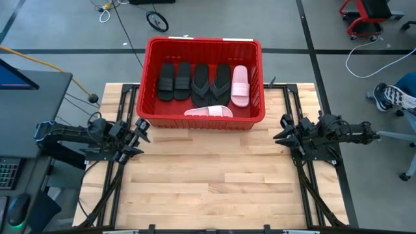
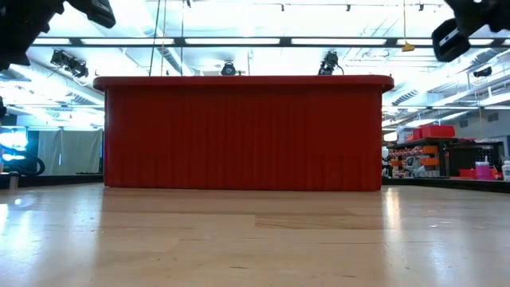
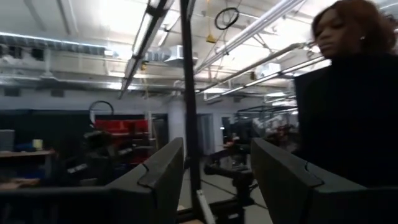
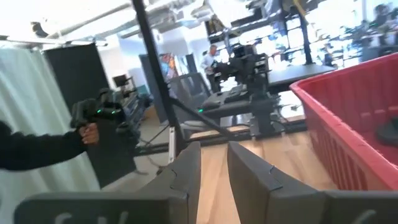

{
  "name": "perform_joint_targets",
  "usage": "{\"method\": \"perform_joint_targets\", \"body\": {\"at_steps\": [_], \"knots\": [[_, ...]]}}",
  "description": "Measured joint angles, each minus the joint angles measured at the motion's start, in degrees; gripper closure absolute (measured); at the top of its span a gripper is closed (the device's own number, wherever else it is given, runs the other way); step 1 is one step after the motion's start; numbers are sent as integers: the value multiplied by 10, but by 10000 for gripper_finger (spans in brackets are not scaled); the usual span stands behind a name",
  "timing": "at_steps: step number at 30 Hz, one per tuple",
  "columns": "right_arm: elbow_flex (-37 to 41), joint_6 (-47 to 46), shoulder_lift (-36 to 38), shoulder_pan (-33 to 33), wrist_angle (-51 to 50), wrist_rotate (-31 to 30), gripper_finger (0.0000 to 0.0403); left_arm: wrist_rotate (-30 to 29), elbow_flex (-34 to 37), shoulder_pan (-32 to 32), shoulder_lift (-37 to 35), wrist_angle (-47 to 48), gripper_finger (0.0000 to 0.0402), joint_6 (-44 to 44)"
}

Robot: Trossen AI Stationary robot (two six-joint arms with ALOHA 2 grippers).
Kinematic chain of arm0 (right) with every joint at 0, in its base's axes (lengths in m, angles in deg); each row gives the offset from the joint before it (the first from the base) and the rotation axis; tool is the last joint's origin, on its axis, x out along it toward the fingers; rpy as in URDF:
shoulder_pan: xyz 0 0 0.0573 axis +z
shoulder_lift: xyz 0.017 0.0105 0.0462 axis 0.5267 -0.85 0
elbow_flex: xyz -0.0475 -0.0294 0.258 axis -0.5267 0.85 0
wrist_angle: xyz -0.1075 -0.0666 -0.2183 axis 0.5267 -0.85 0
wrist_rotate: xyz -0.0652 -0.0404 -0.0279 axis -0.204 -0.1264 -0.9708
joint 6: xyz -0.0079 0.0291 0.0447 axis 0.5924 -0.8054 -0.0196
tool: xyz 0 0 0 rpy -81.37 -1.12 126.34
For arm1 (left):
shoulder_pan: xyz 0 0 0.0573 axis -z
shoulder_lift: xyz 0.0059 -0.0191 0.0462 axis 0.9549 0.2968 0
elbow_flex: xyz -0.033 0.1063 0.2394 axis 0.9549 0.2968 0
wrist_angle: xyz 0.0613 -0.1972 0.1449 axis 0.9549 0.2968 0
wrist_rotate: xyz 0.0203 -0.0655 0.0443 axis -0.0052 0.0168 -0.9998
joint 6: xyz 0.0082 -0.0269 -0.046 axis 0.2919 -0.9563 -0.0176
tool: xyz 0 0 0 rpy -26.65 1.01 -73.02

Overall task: Pick and place slides into bin
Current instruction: Return to Home Position

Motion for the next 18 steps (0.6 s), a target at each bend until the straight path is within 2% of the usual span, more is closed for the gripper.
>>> {"method": "perform_joint_targets", "body": {"at_steps": [9, 15, 18], "knots": [[109, -44, 0, 0, 167, -11, 317, -16, 0, 0, 1, 28, 213, 3], [130, -65, 0, 0, 184, -11, 317, -16, 0, 0, -1, 37, 206, -18], [131, -74, 0, 0, 185, -11, 317, -4, 0, 0, -26, 37, 205, -33]]}}
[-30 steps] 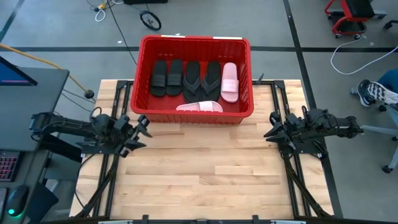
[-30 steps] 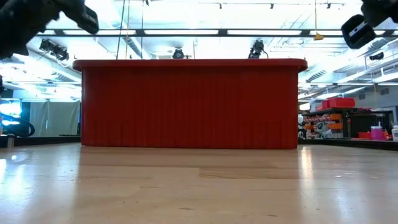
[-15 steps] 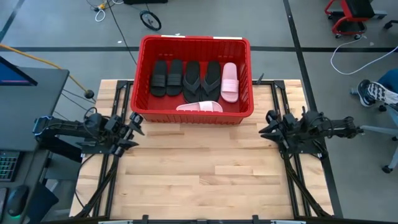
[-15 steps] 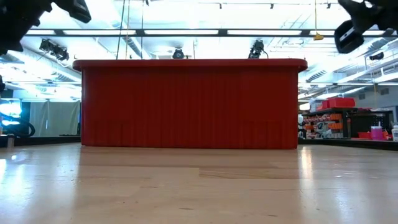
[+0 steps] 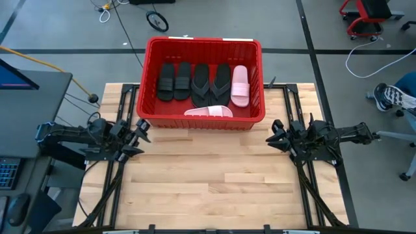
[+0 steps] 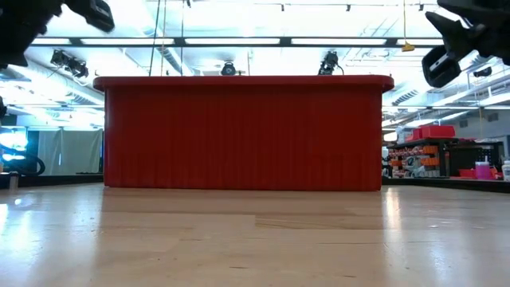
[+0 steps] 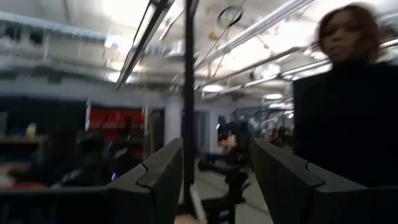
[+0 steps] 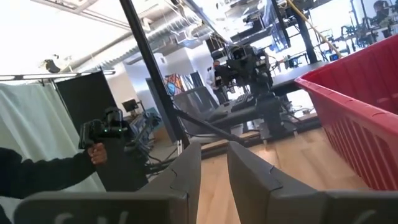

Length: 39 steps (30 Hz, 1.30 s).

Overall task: Pick and place slides into bin
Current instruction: Return to Home Position

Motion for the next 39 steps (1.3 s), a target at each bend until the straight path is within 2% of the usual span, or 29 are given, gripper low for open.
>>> {"method": "perform_joint_targets", "body": {"at_steps": [5, 12, 15, 19, 24, 28, 35, 39], "knots": [[0, -20, 0, 0, 0, 0, 317, 25, 0, 0, -77, 10, 211, 0], [0, -18, 0, 0, -2, 0, 317, 15, 0, 0, -166, 125, 211, 20], [0, -11, 0, 0, -8, 0, 317, 3, 0, 0, -174, 169, 209, 44], [0, -10, 0, 0, -11, 0, 317, -42, 0, 0, -173, 225, 208, 43], [1, 6, 0, 0, -16, -5, 317, -70, 0, 0, -173, 251, 213, 20], [1, 19, 0, 0, -28, -41, 317, -75, 0, 0, -173, 297, 210, -27], [1, 24, 0, 0, -95, -110, 317, -174, 0, 0, -173, 364, 210, -19], [1, 9, 0, 0, -139, -134, 317, -190, 0, 0, -173, 419, 213, -44]]}}
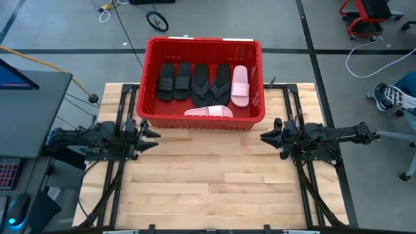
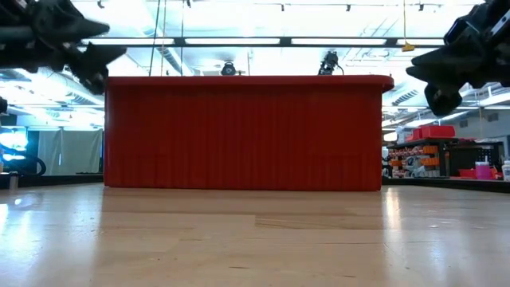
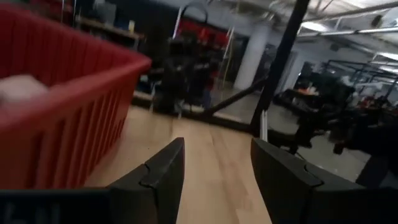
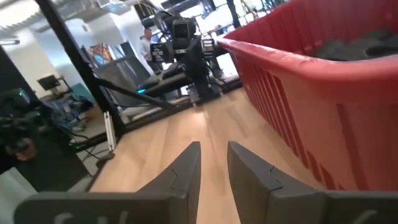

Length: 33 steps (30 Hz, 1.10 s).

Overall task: Pick and place slides into bin
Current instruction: Return to Home Position

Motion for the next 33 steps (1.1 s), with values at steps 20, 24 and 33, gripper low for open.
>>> {"method": "perform_joint_targets", "body": {"at_steps": [20, 24, 33], "knots": [[0, 1, 0, 0, -4, -1, 317, 0, 0, 0, 2, 21, 208, -107], [0, 1, 0, 0, -4, -1, 317, 0, 0, 0, 2, 21, 203, -107], [0, 2, 0, 0, -4, -1, 317, 0, 0, 0, 2, 21, 212, -107]]}}
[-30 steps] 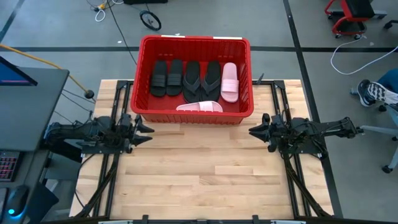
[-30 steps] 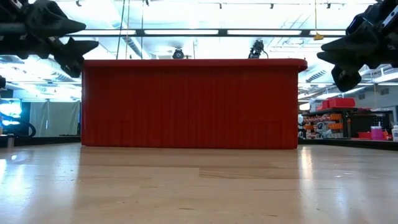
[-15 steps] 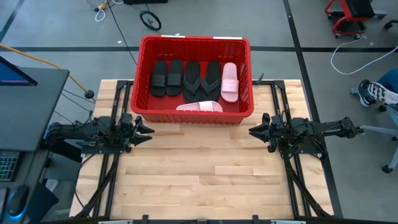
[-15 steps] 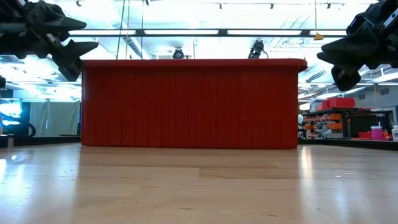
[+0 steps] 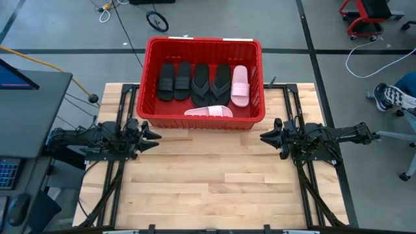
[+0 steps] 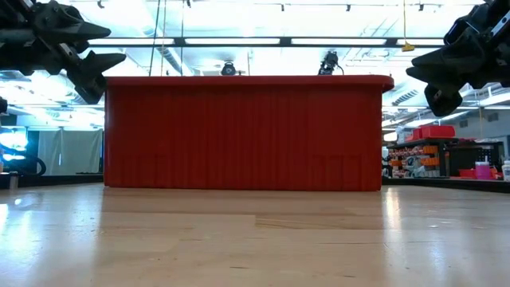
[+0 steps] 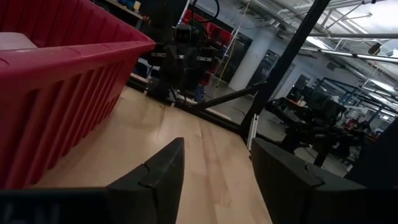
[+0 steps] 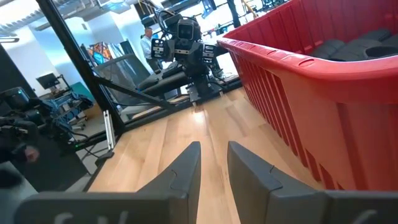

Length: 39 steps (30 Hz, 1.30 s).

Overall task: Pick and place slides into bin
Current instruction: Return to Home Position

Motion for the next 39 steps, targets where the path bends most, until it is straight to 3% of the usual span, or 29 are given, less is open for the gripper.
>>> {"method": "perform_joint_targets", "body": {"at_steps": [39], "knots": [[-1, 0, 0, 0, 0, 0, 317, 0, 0, 1, 0, 0, 211, 0]]}}
